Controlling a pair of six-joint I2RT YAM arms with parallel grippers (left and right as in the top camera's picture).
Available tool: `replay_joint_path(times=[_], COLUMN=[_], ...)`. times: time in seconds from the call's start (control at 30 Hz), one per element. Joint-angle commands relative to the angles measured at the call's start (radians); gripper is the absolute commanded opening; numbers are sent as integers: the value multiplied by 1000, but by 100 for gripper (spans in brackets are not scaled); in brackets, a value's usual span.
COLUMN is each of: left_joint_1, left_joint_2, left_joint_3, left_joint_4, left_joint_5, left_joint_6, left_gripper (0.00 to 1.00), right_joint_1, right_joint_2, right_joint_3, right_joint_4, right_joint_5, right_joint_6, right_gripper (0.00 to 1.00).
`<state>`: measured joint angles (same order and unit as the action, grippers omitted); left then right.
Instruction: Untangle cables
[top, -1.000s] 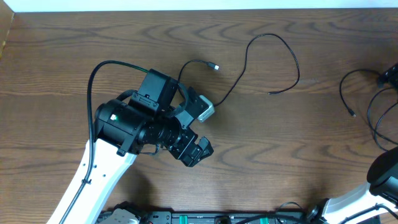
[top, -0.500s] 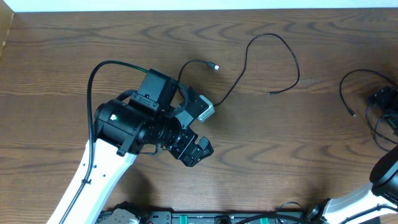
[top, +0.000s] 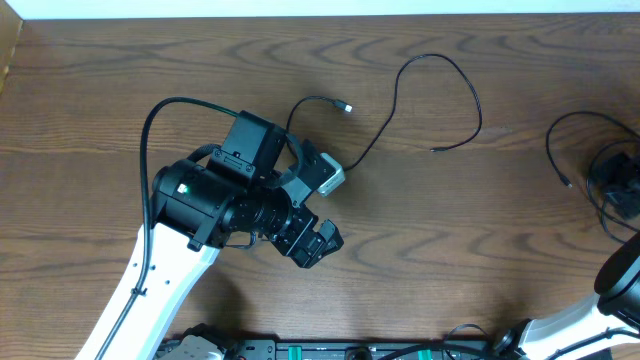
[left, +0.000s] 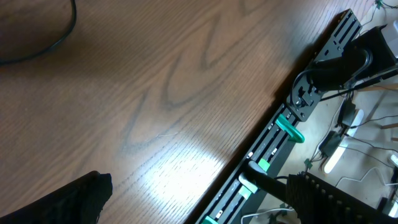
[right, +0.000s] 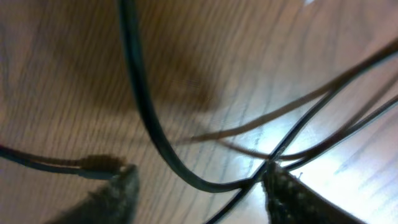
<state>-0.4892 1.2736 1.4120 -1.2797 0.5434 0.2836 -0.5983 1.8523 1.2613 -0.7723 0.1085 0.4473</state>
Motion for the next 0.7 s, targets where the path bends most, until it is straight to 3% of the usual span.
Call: replay_joint_path(times=[0.0,0.27,0.67], left_joint_1=[-1,-1,-1], left_joint_2=[0,0,0], left_joint_3=[-4,-4,-4], left_joint_4=[-3,-7,-23], left_joint_5=[-6,-6,-6], left_joint_6=[-12,-12,-12], left_gripper=[95,95,95], right_joint_1=[2,-7,-172], right_joint_2=[-1,-1,-1], right_joint_3=[-8,71,594], right_joint_4=[14,11,-240], right_joint_5=[-12,-86,-100], right_joint_6=[-4,-50,-19], right_gripper=[1,1,1])
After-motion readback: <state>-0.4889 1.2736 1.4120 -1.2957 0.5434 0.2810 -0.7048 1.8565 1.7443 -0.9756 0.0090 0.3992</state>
